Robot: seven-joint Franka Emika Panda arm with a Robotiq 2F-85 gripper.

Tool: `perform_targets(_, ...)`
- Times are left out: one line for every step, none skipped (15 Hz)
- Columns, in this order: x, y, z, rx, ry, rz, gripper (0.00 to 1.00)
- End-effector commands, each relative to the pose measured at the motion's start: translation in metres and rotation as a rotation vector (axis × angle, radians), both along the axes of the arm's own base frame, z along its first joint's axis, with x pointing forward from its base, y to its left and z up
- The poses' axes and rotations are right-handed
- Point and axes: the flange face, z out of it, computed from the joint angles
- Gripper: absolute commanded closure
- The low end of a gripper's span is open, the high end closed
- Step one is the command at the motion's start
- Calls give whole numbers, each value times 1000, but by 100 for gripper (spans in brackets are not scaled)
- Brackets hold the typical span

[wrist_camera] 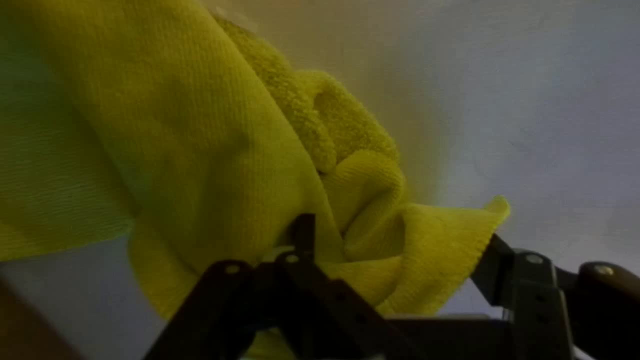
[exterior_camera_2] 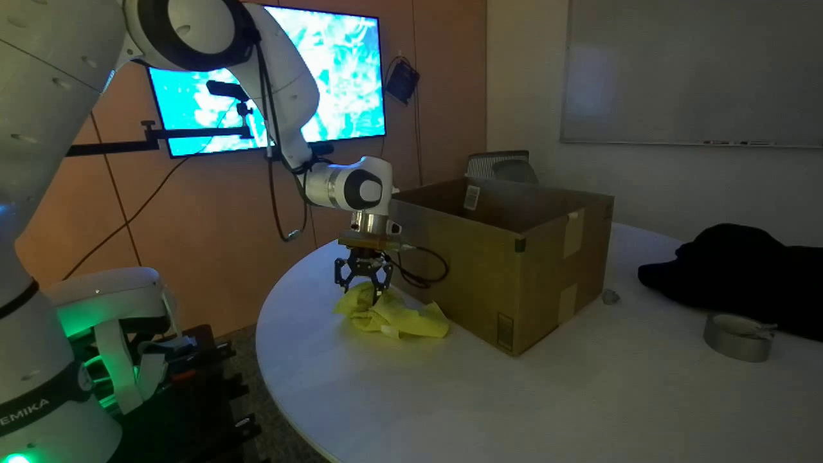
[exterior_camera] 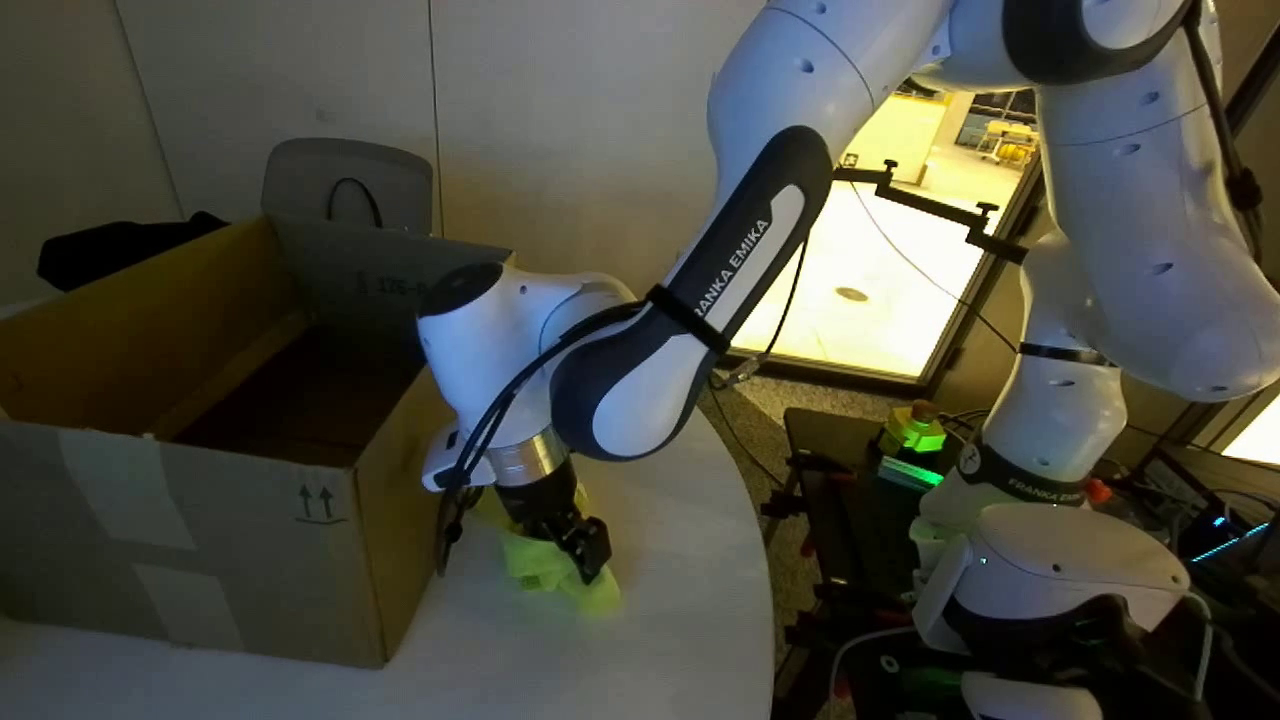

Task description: Put the marker on the towel then fold it and put it inside the box

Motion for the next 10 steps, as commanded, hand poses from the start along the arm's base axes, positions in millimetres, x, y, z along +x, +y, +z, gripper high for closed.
perform_targets(-16,-18,33,68,-82,-25,0)
perform_targets(-19,-23,39,87,-105,-39,0)
perform_targets(-22,-29,47,106,-134,-62,0)
perform_targets(-25,-34,53,125,-154,-72,0)
perform_targets(-28,-41,60,152,-176,-97,0)
perform_targets(-30,-46,65,171,-200,-128,0)
perform_targets(-32,-52,69,189,-216,-177,0)
perform_targets(-32,-58,71,208,-221,-233,0)
perform_targets(-32,-62,72,213,-226,-306,0)
perform_targets(-30,-67,70,209,-221,-374,0)
